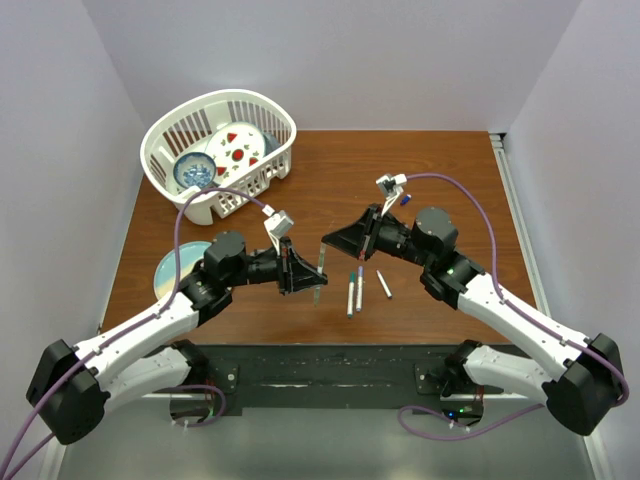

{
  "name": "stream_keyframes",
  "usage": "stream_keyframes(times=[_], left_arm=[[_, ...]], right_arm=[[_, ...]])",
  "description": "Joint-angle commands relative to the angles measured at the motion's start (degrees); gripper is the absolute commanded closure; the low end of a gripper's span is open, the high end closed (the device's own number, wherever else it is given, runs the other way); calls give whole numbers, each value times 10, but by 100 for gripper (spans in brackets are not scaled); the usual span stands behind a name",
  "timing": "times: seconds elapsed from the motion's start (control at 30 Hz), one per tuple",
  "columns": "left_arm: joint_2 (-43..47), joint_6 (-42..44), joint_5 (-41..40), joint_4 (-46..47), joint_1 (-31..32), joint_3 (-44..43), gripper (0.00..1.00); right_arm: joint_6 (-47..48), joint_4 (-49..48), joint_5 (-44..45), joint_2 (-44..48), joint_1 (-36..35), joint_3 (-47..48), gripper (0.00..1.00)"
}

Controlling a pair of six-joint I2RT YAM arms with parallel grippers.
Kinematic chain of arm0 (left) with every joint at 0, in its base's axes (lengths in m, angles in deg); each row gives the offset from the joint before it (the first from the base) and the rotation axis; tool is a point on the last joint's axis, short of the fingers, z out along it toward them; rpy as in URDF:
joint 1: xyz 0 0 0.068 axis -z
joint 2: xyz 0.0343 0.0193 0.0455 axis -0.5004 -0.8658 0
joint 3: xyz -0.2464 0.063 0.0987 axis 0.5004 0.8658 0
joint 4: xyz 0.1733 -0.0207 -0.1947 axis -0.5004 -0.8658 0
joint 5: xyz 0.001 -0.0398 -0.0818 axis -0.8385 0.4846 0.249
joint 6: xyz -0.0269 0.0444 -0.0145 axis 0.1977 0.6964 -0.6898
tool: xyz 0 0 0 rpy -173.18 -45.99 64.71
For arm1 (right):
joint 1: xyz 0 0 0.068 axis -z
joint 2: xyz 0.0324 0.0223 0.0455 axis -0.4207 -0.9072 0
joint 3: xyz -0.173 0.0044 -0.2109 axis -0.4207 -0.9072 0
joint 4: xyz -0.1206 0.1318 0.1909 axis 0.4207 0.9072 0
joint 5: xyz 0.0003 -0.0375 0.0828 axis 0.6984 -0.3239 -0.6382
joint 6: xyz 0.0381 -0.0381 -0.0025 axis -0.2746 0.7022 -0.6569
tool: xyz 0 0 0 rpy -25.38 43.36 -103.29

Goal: Insert the pens into the pen caps

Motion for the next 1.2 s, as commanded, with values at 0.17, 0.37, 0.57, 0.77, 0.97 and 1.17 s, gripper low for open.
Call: stream_keyframes(times=[0.17, 0.37, 0.57, 0.77, 0.97, 1.17], left_arm=[[-9, -2, -5, 59, -10, -17, 100], [-35, 12, -21, 53, -16, -44, 100], [-58, 26, -41, 58, -22, -69, 100], [-81, 56, -69, 31, -28, -105, 100], [-89, 70, -93, 26, -49, -119, 100], [-105, 63, -63, 44, -80, -131, 100]], right_arm=[[12, -16, -8, 24, -27, -52, 100], [36, 11, -19, 34, -37, -88, 100], [12, -21, -17, 34, -63, -147, 100], [5, -26, 7, 33, -112, -177, 100], [-13, -43, 23, 44, -154, -213, 100], [-44, -78, 34, 46, -188, -246, 100]])
